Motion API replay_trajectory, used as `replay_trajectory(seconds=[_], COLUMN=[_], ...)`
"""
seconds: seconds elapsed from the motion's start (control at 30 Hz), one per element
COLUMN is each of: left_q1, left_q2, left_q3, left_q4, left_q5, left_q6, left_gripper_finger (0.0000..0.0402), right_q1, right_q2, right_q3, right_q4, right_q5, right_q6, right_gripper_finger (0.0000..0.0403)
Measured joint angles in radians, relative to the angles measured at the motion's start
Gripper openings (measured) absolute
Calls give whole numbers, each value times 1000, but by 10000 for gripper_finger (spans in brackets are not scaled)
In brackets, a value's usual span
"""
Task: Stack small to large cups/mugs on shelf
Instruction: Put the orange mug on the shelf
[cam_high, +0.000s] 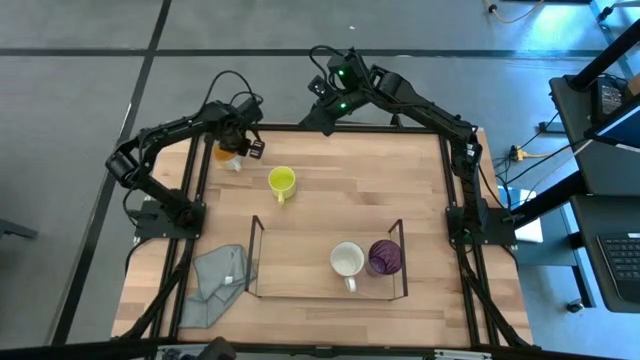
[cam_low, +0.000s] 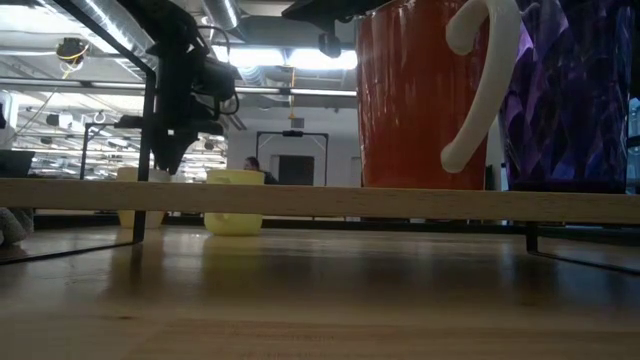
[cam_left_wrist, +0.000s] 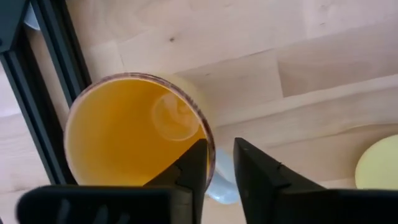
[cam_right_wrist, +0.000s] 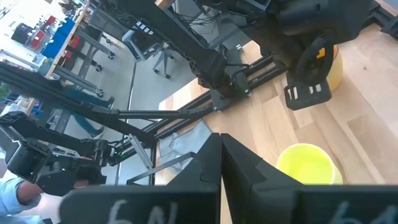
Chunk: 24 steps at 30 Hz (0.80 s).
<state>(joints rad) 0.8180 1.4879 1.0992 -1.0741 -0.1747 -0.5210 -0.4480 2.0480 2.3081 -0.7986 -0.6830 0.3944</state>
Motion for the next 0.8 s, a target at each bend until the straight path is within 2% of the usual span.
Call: replay_trajectory(seconds=[0.43, 0.67, 0.8], left_q1=[-1, -1, -4], left_q2=[0, 2, 11], left_q3=[0, 0, 2], left_q4=[25, 34, 43], left_q5=[-18, -18, -9], left_q6=[37, 53, 54], left_gripper_finger=[6, 7, 4], right_q1=[-1, -8, -21], right_q2=[0, -41, -85], right_q3=[0, 0, 2], right_q4=[1, 28, 33], right_q5=[-1, 5, 58], right_q6=[23, 21, 19], right_gripper_finger=[8, 8, 8])
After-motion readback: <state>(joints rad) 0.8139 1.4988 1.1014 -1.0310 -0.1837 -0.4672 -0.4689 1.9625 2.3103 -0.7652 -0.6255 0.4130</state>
